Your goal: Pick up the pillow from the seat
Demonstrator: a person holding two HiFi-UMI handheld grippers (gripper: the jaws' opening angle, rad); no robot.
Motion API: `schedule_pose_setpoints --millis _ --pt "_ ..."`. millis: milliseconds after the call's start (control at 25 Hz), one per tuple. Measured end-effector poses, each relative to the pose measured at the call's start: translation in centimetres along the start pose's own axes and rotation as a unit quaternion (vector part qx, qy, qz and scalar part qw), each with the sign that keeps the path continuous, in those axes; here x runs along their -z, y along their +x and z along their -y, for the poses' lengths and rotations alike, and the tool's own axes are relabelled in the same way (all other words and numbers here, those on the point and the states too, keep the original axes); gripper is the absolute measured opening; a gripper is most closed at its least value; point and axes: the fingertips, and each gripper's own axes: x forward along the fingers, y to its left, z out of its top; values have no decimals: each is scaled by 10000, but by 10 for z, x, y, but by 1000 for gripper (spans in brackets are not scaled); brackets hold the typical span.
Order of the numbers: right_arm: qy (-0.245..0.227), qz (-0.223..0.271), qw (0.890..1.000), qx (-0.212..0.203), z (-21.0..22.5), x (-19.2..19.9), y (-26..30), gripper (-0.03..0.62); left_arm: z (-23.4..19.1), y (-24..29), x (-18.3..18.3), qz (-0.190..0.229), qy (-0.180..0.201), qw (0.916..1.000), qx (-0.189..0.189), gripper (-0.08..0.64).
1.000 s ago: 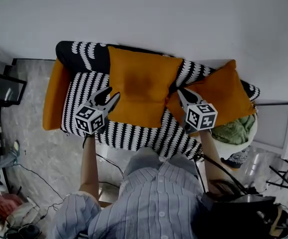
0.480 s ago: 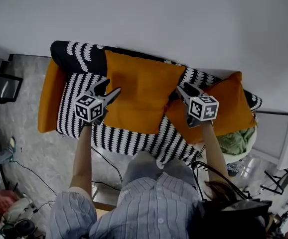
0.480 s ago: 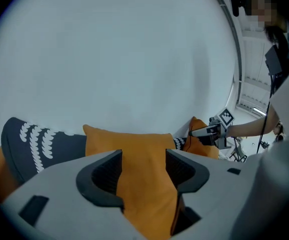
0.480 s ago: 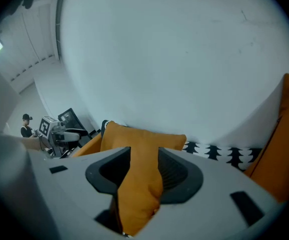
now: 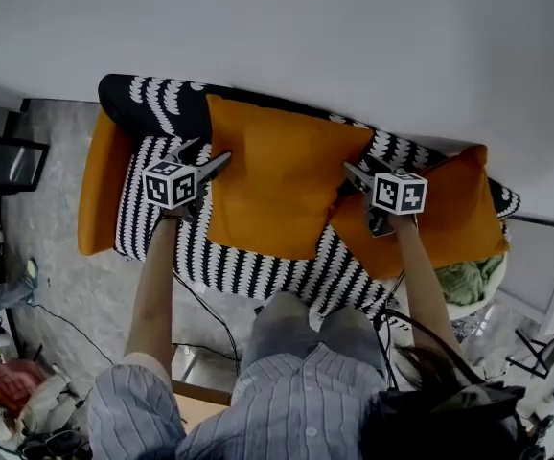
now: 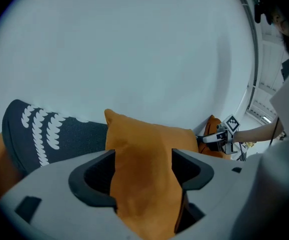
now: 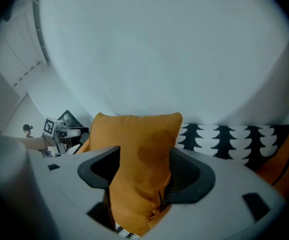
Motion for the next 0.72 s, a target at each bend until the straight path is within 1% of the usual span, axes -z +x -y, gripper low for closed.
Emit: schedule_pose_setpoints --millis 120,240,400,480,600,720 --pt "93 -197 9998 -2 11 9 13 301 -7 13 3 -165 -80 9998 68 347" --pt "214 -285 9993 -118 12 12 23 302 -16 23 4 -248 -226 9993 137 360" --pt "390 -470 9977 -280 12 10 28 302 -20 37 -7 32 -801 9959 413 368" --pt "408 -527 9972 -331 12 9 31 301 -22 49 -8 -28 -858 9957 357 368" --pt "422 -583 9971 -245 14 12 33 301 -22 59 -4 -115 -869 9959 208 367" --pt "417 -569 9975 -104 12 14 34 276 -22 61 -2 42 -936 9956 99 367"
